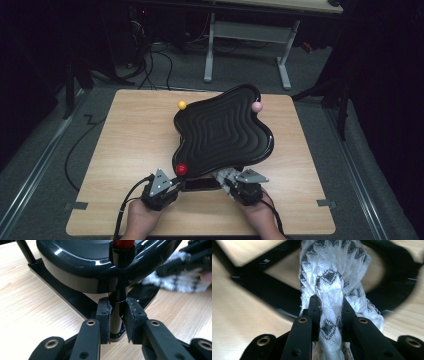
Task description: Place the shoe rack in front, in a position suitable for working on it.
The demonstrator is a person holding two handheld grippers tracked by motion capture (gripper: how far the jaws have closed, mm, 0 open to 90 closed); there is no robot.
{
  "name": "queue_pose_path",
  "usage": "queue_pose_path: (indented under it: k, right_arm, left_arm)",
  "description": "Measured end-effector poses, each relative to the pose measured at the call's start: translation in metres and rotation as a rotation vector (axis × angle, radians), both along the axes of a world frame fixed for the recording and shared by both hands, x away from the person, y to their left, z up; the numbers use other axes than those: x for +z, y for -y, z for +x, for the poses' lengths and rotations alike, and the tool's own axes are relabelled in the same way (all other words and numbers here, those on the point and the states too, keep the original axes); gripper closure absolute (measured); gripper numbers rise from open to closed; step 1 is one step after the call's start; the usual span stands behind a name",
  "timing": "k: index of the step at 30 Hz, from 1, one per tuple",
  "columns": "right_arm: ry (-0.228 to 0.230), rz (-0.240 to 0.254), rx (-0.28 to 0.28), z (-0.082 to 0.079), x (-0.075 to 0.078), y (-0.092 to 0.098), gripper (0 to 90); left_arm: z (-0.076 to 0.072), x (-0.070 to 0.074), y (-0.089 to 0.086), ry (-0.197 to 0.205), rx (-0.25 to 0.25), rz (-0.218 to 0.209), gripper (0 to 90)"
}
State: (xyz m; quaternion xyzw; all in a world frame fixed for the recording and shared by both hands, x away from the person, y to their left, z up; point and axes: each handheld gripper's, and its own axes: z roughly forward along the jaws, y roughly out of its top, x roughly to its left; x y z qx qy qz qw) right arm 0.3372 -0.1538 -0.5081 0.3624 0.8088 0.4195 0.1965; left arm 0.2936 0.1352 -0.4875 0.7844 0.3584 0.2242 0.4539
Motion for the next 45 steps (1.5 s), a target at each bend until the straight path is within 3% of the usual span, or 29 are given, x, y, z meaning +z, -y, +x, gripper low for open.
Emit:
queue_pose_path:
  k: [8, 18, 31, 45]
  right_arm:
    - [0.01, -0.012, 0.14, -0.02, -0.002, -0.047, 77.3]
    - [-0.014, 0.003, 0.217, -0.03, -0.007, -0.078, 77.0]
    - [-0.006, -0.008, 0.185, -0.026, -0.005, -0.071, 76.3]
    - [-0.018, 0.0, 0.058, -0.008, 0.0, -0.03, 76.1]
  left_arm:
    - [-0.001, 0.0, 0.001, -0.003, -0.002, -0.001, 74.8]
    - [-0.002, -0.001, 0.002, -0.002, 0.004, -0.002, 74.8]
    - [-0.002, -0.001, 0.001, -0.002, -0.002, -0.001, 74.8]
    - [-0.002, 0.0, -0.003, 0.004, -0.002, 0.012, 74.8]
